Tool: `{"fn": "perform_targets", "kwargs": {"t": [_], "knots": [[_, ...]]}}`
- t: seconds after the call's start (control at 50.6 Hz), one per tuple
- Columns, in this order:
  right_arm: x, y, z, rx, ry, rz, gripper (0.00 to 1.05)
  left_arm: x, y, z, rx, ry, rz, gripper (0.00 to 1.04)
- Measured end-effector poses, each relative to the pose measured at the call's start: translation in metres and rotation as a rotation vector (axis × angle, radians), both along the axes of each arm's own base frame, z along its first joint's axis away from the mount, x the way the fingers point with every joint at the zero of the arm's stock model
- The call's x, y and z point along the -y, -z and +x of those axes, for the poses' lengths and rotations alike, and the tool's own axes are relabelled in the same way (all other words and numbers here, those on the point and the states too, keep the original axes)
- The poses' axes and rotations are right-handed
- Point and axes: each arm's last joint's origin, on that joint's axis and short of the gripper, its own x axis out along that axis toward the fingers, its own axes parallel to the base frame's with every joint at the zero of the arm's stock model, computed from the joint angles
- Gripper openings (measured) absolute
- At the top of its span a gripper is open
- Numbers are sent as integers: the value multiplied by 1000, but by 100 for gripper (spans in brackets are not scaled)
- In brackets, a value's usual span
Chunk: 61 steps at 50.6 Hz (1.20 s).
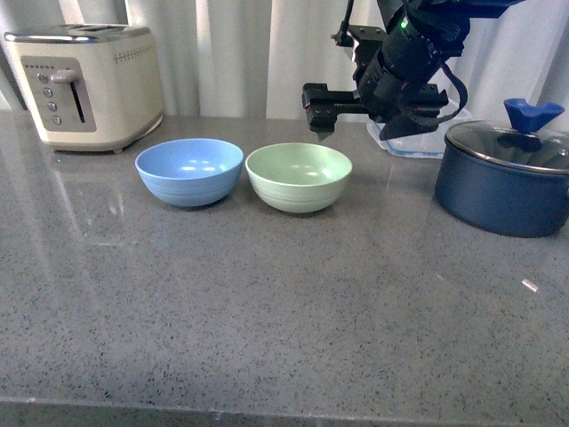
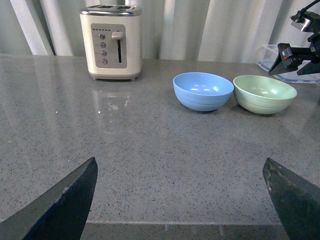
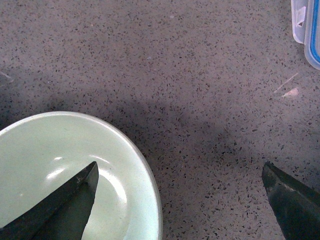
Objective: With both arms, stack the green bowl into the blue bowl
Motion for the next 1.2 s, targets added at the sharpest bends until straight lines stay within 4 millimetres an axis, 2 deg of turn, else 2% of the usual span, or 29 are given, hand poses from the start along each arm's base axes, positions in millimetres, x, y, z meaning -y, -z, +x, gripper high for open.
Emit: {"fn": "perform_targets", "kwargs": {"t": [0.336,0.553,0.691,0.869,0.967,1.145,1.204], "knots": [[0,16,1,-20,-3,3,95,0,0,0,0,0,0,98],[1,48,-10,-91,-10,-14,95,0,0,0,0,0,0,98],[0,55,-19,-105,-15,-11,94,0,0,0,0,0,0,98],[-1,53,-27,-104,-34,37,60,0,0,0,0,0,0,98],[-1,52,-30,-103,-32,46,48,0,0,0,0,0,0,98],[2,52,-33,-86,-22,57,15,0,0,0,0,0,0,98],[3,46,-33,-73,-21,76,6,0,0,0,0,0,0,98]]}}
